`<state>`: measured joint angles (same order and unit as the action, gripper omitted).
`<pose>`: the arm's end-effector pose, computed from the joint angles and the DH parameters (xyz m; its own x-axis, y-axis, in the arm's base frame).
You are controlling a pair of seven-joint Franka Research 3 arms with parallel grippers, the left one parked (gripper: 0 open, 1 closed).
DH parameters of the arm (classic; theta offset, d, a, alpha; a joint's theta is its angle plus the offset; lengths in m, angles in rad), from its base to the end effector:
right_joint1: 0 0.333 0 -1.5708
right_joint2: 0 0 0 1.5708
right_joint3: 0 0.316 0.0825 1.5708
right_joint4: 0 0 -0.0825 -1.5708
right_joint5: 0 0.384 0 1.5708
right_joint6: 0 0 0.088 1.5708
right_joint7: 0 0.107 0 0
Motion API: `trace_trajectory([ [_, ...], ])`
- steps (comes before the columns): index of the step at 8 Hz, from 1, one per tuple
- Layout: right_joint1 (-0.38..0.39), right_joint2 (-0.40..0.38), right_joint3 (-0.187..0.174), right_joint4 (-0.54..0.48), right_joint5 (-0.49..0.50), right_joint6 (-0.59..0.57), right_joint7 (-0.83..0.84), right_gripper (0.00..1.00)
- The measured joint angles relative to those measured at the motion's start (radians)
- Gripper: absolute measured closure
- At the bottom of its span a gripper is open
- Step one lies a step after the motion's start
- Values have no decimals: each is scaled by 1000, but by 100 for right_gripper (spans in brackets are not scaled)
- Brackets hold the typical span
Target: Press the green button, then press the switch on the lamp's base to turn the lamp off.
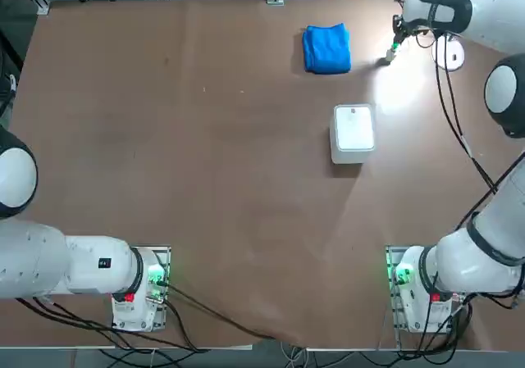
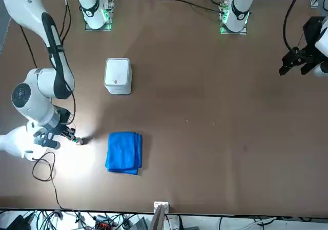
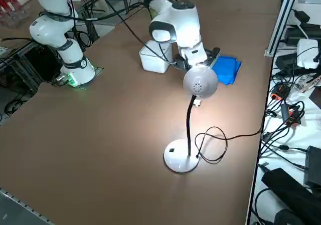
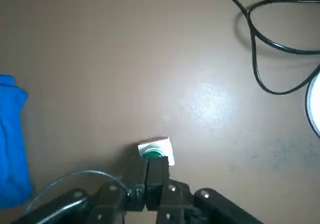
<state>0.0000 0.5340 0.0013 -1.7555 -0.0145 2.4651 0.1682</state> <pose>0.6805 0.0008 0.2823 0.9724 -0.1553 0.1739 -0.1543 -0.9878 -0.0191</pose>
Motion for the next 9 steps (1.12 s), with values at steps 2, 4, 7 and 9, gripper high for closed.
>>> trace_trajectory([
  [2,0,7,0,0,0,7,3,99],
  [4,3,7,1,1,0,10,28,99],
  [7,12,7,3,1,0,10,42,99],
  [9,12,8,2,0,0,10,44,99],
])
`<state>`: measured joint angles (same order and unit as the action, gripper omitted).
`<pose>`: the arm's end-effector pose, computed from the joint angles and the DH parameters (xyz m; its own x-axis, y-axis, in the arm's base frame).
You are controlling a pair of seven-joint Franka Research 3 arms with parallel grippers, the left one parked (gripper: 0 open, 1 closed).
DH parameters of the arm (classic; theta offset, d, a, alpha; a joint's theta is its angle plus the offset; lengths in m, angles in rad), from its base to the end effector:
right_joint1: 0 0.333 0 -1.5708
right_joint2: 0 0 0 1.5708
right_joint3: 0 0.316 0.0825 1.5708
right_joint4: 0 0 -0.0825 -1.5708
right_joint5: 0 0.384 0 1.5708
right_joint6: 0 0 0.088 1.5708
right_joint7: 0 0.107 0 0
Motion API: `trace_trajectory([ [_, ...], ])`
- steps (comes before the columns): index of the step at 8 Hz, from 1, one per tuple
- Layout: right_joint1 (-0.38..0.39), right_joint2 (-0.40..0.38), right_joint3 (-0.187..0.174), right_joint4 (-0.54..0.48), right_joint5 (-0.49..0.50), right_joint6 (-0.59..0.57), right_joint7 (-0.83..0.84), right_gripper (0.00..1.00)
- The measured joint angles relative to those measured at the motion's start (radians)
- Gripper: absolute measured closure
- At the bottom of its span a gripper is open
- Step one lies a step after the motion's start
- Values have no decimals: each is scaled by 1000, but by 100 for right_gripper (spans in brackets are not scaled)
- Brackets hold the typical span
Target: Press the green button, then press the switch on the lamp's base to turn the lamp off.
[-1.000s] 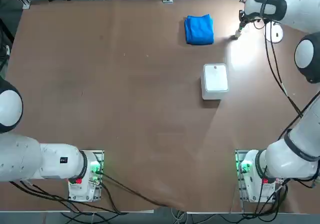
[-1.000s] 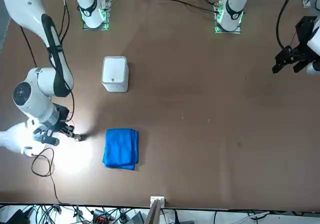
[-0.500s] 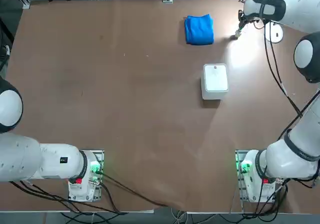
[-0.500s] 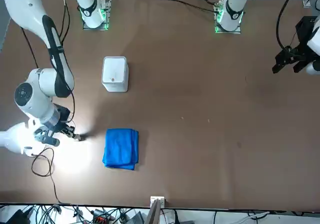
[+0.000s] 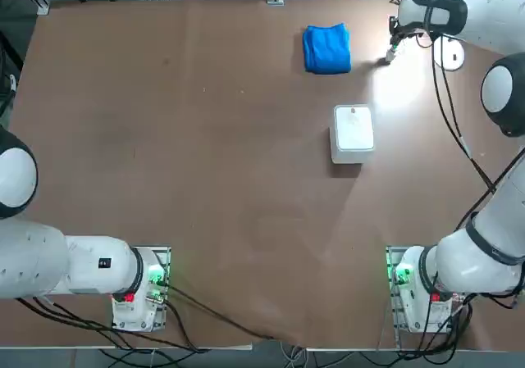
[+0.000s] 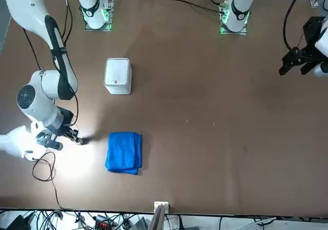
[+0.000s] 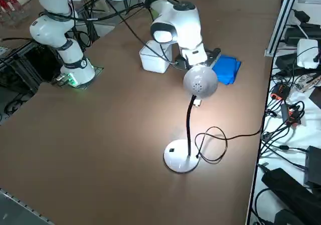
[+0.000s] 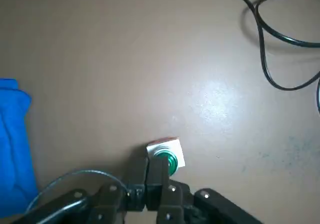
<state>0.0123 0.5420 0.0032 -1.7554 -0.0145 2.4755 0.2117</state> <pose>0.6810 0.0104 0.2780 0.9671 -0.1847 0.1751 -0.1826 -0.9828 -0.0282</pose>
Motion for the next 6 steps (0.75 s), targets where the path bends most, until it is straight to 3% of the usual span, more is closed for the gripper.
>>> trace_trajectory([
  [6,-11,8,-2,-6,0,7,8,99],
])
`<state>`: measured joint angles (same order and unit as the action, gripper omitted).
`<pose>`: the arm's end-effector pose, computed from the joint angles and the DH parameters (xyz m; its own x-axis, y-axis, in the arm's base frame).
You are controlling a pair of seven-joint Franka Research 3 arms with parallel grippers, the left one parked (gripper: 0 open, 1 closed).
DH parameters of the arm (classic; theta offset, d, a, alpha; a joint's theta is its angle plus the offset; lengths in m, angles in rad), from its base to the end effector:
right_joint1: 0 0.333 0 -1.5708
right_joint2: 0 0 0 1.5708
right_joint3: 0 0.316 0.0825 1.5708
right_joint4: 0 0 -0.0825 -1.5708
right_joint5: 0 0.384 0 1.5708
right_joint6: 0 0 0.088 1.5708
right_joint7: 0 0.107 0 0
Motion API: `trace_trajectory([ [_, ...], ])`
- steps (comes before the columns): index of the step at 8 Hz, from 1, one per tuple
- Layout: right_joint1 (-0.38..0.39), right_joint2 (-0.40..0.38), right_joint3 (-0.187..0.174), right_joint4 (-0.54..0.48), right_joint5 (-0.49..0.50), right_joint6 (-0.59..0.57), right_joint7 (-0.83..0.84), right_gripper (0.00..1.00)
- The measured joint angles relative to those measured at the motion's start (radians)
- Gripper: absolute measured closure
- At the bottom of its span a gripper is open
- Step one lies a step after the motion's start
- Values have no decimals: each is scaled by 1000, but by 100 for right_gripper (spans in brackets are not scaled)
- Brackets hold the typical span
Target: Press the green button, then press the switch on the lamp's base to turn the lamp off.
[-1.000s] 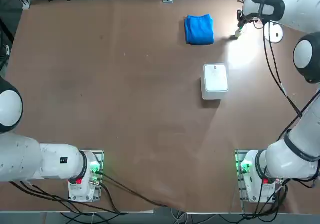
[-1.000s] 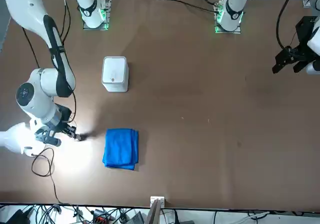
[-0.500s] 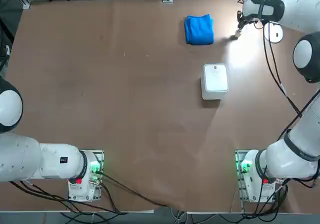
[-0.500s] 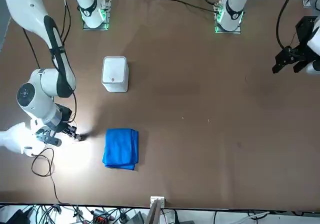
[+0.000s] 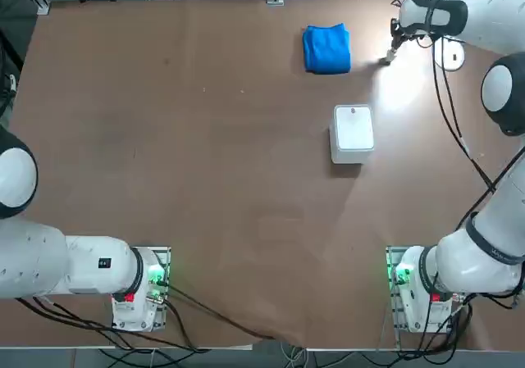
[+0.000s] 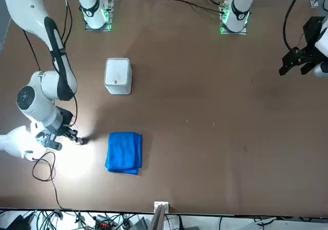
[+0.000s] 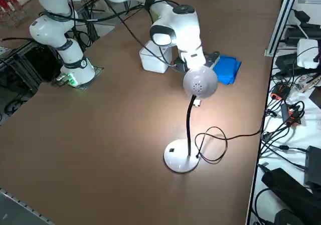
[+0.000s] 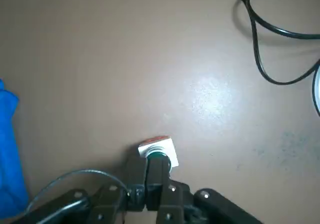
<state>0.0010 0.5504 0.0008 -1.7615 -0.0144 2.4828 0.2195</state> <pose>0.6795 0.0012 0.2703 0.9642 -0.2051 0.1682 -0.2034 -0.9787 -0.0271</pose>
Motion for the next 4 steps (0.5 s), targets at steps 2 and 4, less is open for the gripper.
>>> trace_trajectory([
  [2,-1,0,0,-5,0,12,0,99],
  [4,-1,0,0,-5,0,13,3,99],
])
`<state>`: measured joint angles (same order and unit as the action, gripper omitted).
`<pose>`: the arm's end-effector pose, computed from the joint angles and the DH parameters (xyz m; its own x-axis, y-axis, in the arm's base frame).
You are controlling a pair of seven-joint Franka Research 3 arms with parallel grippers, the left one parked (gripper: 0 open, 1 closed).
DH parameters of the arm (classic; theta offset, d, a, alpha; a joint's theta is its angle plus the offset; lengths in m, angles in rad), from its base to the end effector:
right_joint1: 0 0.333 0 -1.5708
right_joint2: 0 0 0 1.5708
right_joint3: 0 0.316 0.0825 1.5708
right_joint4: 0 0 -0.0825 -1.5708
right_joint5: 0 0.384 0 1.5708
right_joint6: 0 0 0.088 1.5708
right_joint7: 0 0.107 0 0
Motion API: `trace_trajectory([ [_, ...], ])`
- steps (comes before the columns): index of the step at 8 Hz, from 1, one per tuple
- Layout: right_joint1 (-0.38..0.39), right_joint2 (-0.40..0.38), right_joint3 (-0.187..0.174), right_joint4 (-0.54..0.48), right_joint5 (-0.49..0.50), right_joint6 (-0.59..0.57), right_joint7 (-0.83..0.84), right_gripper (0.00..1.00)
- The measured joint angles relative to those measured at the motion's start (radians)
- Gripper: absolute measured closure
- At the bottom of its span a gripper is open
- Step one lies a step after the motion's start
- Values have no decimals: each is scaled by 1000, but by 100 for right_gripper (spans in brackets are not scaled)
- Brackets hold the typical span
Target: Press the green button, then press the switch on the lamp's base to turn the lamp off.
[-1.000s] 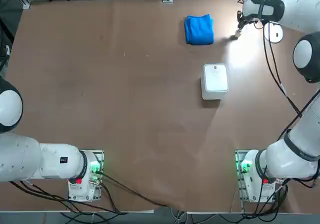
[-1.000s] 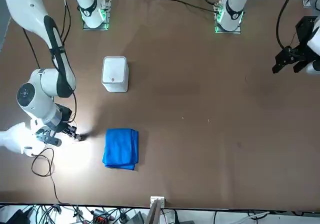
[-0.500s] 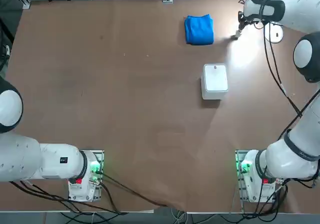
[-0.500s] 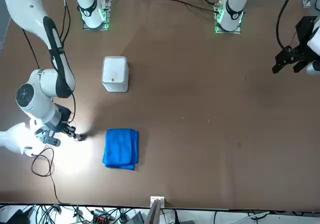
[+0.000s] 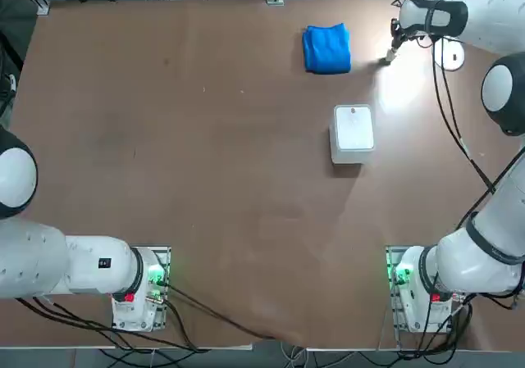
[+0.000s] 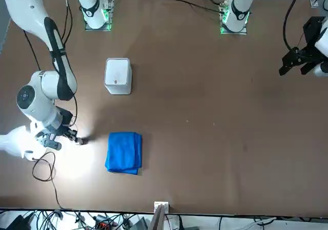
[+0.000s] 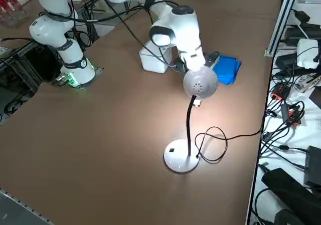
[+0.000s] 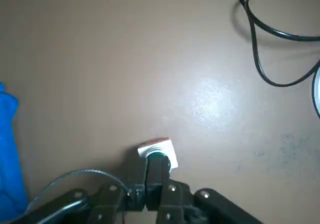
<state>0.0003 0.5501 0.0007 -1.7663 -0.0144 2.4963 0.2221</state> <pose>0.6793 0.0007 0.2698 0.9620 -0.2082 0.1767 -0.2063 -0.9780 -0.0294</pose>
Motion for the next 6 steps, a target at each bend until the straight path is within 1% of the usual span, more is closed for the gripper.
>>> trace_trajectory([
  [4,6,-11,1,1,0,-4,17,99],
  [5,7,-19,2,6,0,-24,17,99],
  [6,7,-37,2,19,0,-67,17,99],
])
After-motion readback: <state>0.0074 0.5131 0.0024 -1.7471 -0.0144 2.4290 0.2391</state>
